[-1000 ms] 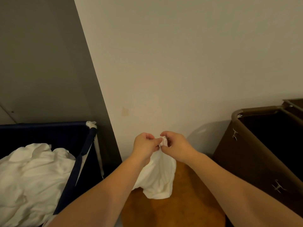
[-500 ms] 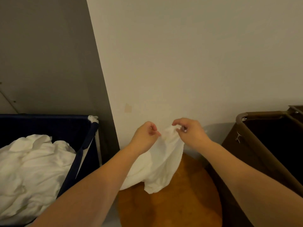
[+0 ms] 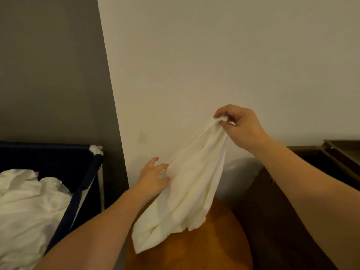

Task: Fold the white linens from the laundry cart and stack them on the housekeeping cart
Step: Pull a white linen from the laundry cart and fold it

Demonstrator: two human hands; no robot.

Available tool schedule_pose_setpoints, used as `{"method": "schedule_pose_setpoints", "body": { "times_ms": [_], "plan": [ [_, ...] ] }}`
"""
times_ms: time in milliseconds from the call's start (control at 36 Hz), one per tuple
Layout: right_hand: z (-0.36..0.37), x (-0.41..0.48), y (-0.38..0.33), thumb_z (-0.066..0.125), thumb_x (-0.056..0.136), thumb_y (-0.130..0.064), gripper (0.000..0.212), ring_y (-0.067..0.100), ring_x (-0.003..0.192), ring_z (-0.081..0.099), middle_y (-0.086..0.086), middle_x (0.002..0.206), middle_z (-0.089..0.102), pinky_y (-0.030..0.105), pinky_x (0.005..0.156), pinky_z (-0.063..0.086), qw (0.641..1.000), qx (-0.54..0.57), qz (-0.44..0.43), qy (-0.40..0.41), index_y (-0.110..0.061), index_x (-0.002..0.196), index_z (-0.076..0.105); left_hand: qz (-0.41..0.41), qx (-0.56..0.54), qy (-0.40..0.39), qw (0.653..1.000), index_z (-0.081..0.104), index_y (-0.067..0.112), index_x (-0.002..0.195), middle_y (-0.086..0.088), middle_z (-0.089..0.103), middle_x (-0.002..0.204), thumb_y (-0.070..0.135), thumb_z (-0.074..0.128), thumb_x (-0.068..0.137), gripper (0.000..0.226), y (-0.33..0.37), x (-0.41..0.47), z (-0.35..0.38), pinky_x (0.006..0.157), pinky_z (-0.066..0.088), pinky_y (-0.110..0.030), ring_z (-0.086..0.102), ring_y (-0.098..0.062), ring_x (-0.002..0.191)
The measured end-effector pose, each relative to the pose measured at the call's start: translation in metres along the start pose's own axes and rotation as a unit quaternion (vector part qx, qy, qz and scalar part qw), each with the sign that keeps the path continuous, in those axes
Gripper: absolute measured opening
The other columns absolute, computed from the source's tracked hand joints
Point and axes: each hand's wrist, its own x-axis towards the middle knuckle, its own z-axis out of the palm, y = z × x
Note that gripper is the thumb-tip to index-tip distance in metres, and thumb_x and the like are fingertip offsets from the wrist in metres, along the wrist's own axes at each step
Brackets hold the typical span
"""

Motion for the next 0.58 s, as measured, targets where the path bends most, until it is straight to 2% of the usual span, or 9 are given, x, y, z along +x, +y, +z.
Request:
{"method": "schedule_pose_setpoints", "body": {
  "times_ms": [56, 139, 194, 250, 306, 361, 417, 500, 583],
  "plan": [
    [-0.007, 0.006, -0.004, 0.057, 0.080, 0.014, 0.040, 0.001, 0.078, 0.057, -0.016, 0.087, 0.062, 0.007, 0.077, 0.042, 1.000, 0.000, -0.008, 0.002, -0.025, 0.084, 0.065, 0.002, -0.025, -0.047, 0.999, 0.061, 0.028, 0.125, 0.008, 0.015, 0.156, 0.034, 0.067, 0.087, 0.039, -0.001, 0.005, 0.002, 0.116, 0.024, -0.036, 0.025, -0.022, 0.141],
    [-0.019, 0.015, -0.010, 0.055, 0.079, 0.015, 0.045, 0.015, 0.083, 0.059, -0.013, 0.087, 0.064, 0.014, 0.078, 0.045, 1.000, 0.014, -0.017, 0.012, -0.030, 0.080, 0.064, 0.028, -0.072, -0.114, 0.990, 0.063, 0.027, 0.117, 0.005, 0.031, 0.147, 0.037, 0.074, 0.080, 0.040, 0.006, 0.006, 0.005, 0.108, 0.035, -0.029, 0.043, -0.018, 0.126],
    [-0.024, 0.020, -0.013, 0.054, 0.078, 0.015, 0.043, 0.022, 0.079, 0.057, -0.007, 0.085, 0.063, 0.017, 0.074, 0.044, 0.999, 0.018, -0.027, 0.018, -0.027, 0.080, 0.065, 0.046, -0.098, -0.153, 0.982, 0.064, 0.032, 0.112, 0.011, 0.048, 0.127, 0.033, 0.072, 0.084, 0.029, 0.010, 0.003, 0.011, 0.102, 0.043, -0.030, 0.053, -0.011, 0.112],
    [-0.029, 0.023, -0.015, 0.054, 0.078, 0.016, 0.038, 0.022, 0.078, 0.054, -0.005, 0.084, 0.062, 0.017, 0.071, 0.043, 0.999, 0.014, -0.032, 0.017, -0.020, 0.083, 0.066, 0.037, -0.122, -0.170, 0.977, 0.066, 0.035, 0.104, 0.015, 0.061, 0.105, 0.025, 0.066, 0.091, 0.016, 0.012, -0.001, 0.019, 0.094, 0.050, -0.030, 0.060, -0.009, 0.098],
    [-0.034, 0.022, -0.016, 0.053, 0.079, 0.015, 0.035, 0.016, 0.078, 0.055, -0.009, 0.085, 0.062, 0.016, 0.072, 0.044, 0.999, 0.002, -0.028, 0.017, -0.017, 0.085, 0.066, 0.007, -0.127, -0.138, 0.982, 0.068, 0.029, 0.105, 0.006, 0.067, 0.100, 0.019, 0.062, 0.093, 0.017, 0.012, -0.001, 0.026, 0.088, 0.053, -0.030, 0.063, -0.012, 0.090],
    [-0.039, 0.022, -0.012, 0.052, 0.080, 0.015, 0.035, 0.006, 0.075, 0.055, -0.012, 0.086, 0.061, 0.012, 0.072, 0.043, 1.000, -0.018, -0.011, 0.021, -0.017, 0.087, 0.066, -0.010, -0.126, -0.077, 0.989, 0.067, 0.017, 0.115, -0.007, 0.066, 0.113, 0.013, 0.061, 0.093, 0.023, 0.014, 0.004, 0.027, 0.086, 0.050, -0.029, 0.062, -0.019, 0.096],
    [-0.048, 0.021, -0.004, 0.052, 0.081, 0.014, 0.036, 0.000, 0.074, 0.055, -0.009, 0.089, 0.062, 0.007, 0.071, 0.042, 0.999, -0.031, 0.026, 0.034, -0.018, 0.090, 0.067, -0.023, -0.100, -0.023, 0.994, 0.065, 0.011, 0.117, -0.011, 0.063, 0.113, 0.004, 0.057, 0.093, 0.026, 0.021, 0.010, 0.012, 0.079, 0.046, -0.027, 0.060, -0.023, 0.097],
    [-0.070, 0.019, 0.013, 0.052, 0.085, 0.011, 0.038, 0.011, 0.090, 0.055, 0.000, 0.104, 0.063, 0.009, 0.078, 0.043, 0.992, -0.071, 0.084, 0.057, -0.019, 0.103, 0.068, -0.013, -0.054, 0.074, 0.996, 0.063, 0.007, 0.123, -0.015, 0.066, 0.114, 0.011, 0.054, 0.096, 0.028, 0.035, 0.020, -0.041, 0.082, 0.051, -0.033, 0.065, -0.028, 0.094],
    [-0.091, 0.015, 0.031, 0.050, 0.089, 0.005, 0.038, 0.020, 0.109, 0.055, 0.005, 0.118, 0.062, 0.021, 0.093, 0.038, 0.977, -0.166, 0.128, 0.039, -0.014, 0.119, 0.066, 0.053, 0.042, 0.141, 0.988, 0.067, 0.010, 0.117, -0.013, 0.068, 0.110, 0.022, 0.052, 0.098, 0.027, 0.065, 0.024, -0.105, 0.084, 0.051, -0.035, 0.065, -0.029, 0.092]
  ]
}}
